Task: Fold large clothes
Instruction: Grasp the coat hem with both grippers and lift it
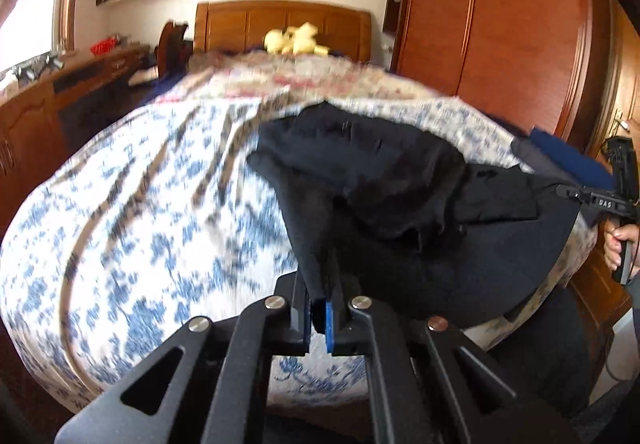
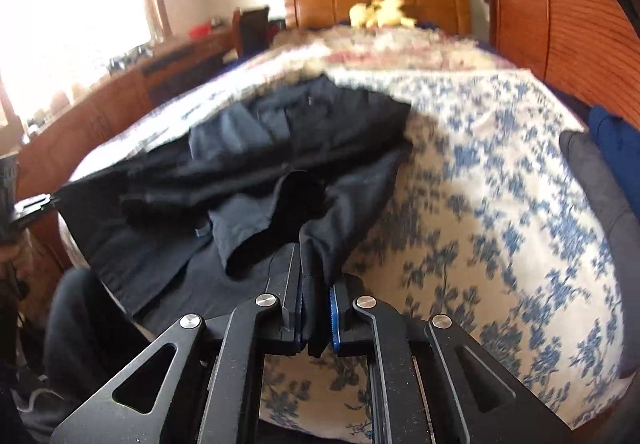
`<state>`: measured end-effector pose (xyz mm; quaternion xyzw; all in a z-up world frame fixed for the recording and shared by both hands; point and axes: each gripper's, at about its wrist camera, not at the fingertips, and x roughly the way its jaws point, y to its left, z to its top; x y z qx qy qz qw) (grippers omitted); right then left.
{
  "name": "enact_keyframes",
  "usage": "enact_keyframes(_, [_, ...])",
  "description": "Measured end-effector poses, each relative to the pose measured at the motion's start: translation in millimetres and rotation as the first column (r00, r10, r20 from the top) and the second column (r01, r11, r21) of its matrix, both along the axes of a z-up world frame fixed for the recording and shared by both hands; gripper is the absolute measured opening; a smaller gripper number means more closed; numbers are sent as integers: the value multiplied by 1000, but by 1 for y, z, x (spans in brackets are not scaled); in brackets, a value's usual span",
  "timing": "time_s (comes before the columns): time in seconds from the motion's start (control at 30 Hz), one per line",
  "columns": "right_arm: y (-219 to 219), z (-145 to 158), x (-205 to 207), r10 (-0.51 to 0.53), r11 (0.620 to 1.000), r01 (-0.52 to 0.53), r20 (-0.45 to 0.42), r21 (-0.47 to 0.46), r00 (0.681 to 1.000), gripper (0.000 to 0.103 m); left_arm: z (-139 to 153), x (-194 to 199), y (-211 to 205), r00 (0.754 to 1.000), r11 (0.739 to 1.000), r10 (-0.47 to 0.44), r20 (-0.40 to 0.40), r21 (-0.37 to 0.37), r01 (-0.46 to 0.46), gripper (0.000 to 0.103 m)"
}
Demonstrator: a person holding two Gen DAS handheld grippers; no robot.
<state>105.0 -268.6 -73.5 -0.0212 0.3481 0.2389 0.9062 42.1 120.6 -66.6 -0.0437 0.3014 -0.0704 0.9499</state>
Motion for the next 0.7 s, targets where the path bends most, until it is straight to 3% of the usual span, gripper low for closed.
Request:
enact_keyframes(0.43, [-22,88,-66,24,996,-37,155,82,988,6,89,-52,8,980,1000,12,199,5,-13,2])
enact_keyframes(0.57, [-26,106,-88,30,996,-46,198,77,980,6,98,-68,6,973,1000,12,232,3,-13,2])
enact_keyframes(0.7, [-29,109,-100,44,997,-56,208,53,977,6,90,-66,6,977,1000,28,210,1,-29,2])
